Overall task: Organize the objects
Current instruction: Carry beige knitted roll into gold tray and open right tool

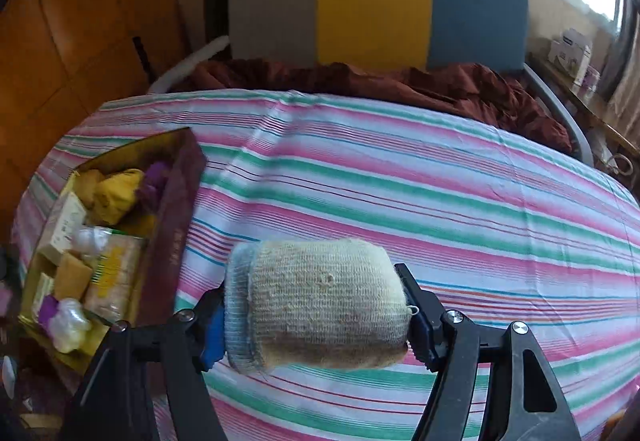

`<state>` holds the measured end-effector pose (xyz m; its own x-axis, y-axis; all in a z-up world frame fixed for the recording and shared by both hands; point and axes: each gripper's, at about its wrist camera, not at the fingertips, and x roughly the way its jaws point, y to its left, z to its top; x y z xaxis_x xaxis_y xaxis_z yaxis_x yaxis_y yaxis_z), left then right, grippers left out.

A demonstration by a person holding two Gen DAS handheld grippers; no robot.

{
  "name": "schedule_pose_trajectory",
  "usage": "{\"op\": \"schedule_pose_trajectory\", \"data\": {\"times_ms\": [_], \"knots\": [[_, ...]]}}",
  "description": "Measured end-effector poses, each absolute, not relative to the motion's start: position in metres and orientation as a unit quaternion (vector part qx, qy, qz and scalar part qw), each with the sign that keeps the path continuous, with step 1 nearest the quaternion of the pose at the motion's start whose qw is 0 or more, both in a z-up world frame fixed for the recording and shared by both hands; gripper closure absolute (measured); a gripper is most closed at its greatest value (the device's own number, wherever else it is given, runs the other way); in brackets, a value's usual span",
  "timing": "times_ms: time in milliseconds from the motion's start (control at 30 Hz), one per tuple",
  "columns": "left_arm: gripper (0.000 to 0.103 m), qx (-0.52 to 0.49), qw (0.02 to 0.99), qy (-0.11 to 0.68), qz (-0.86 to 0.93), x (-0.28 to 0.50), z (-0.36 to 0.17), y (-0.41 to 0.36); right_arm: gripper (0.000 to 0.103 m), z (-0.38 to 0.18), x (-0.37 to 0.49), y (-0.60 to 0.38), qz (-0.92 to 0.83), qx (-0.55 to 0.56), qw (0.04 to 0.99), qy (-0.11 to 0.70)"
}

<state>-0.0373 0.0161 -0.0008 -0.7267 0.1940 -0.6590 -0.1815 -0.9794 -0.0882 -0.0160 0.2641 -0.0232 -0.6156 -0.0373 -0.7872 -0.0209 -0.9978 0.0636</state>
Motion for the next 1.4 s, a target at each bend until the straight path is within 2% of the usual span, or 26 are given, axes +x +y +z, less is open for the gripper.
{"op": "schedule_pose_trajectory", "data": {"times_ms": [200,400,667,733,767,833,1067,1400], "knots": [[0.033,-0.362,0.083,-0.01,0.929,-0.035,-0.006,0.004,0.031,-0.006,-0.034,0.175,-0.906,0.411,0.096,-0.023],[0.033,-0.376,0.065,-0.024,0.924,-0.033,-0.016,-0.015,0.031,-0.025,-0.065,0.109,-0.891,0.432,0.143,0.01],[0.033,-0.391,0.055,-0.041,0.918,-0.035,-0.031,-0.031,0.028,-0.066,-0.108,0.084,-0.868,0.481,0.123,0.013],[0.033,-0.392,0.055,-0.037,0.918,-0.035,-0.033,-0.029,0.023,-0.068,-0.111,0.085,-0.869,0.481,0.115,0.011],[0.033,-0.392,0.054,-0.036,0.918,-0.035,-0.034,-0.028,0.016,-0.068,-0.111,0.087,-0.87,0.479,0.115,0.006],[0.033,-0.391,0.053,-0.035,0.918,-0.035,-0.035,-0.026,0.014,-0.066,-0.108,0.091,-0.873,0.474,0.116,-0.005],[0.033,-0.377,0.031,-0.015,0.925,-0.031,-0.029,-0.018,0.014,-0.052,-0.083,0.099,-0.886,0.449,0.114,-0.009],[0.033,-0.34,-0.021,-0.004,0.94,-0.014,-0.006,-0.008,0.008,-0.028,-0.011,0.115,-0.917,0.391,0.071,-0.037]]}}
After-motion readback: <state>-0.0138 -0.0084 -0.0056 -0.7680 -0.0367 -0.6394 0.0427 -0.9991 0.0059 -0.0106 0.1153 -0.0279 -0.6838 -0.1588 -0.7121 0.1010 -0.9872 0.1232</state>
